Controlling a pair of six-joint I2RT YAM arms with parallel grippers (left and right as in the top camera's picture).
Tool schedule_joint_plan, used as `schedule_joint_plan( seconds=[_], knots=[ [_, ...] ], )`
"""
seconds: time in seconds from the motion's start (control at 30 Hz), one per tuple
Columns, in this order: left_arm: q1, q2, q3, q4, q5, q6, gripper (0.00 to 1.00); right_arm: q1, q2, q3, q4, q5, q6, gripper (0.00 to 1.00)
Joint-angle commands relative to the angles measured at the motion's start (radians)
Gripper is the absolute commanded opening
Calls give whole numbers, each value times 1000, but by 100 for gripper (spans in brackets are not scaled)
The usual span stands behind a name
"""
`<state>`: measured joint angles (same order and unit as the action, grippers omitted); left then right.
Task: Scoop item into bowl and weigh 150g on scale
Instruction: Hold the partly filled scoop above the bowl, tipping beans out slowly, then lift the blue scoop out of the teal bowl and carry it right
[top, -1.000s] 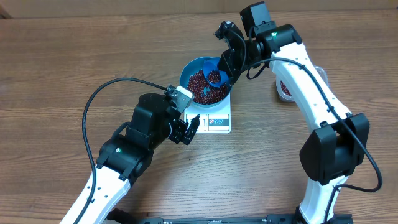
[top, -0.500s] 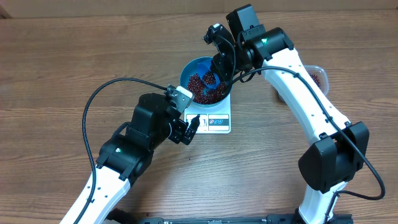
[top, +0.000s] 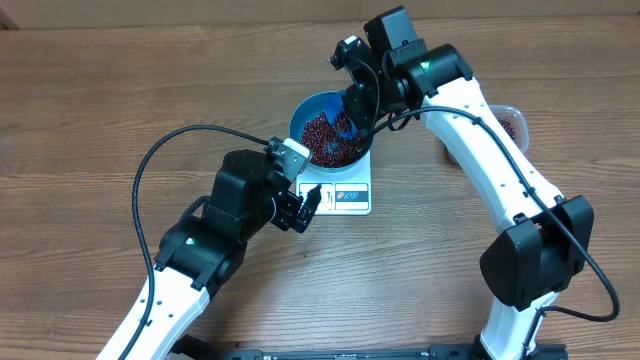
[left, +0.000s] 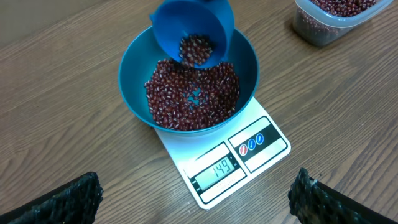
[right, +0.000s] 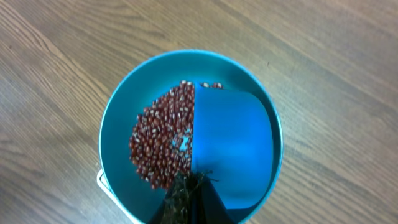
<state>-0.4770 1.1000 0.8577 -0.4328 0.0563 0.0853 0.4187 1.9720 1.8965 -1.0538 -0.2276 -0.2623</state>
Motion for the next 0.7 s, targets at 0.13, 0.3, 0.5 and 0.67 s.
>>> schedule_joint_plan(
  seconds=[0.13,0.3,0.5,0.67],
  knots=[
    [5,3,-2,-5,-3,19,99,1,-44,36,16,-2,27,4],
    [5,3,-2,-4,-3,19,100,1,-44,36,8,-27,27,4],
    [5,3,-2,-4,-3,19,100,-12,-44,36,3,-210,55,4],
    [5,3,-2,-4,-3,19,100,-31,-44,36,0,-249,80,4]
  ],
)
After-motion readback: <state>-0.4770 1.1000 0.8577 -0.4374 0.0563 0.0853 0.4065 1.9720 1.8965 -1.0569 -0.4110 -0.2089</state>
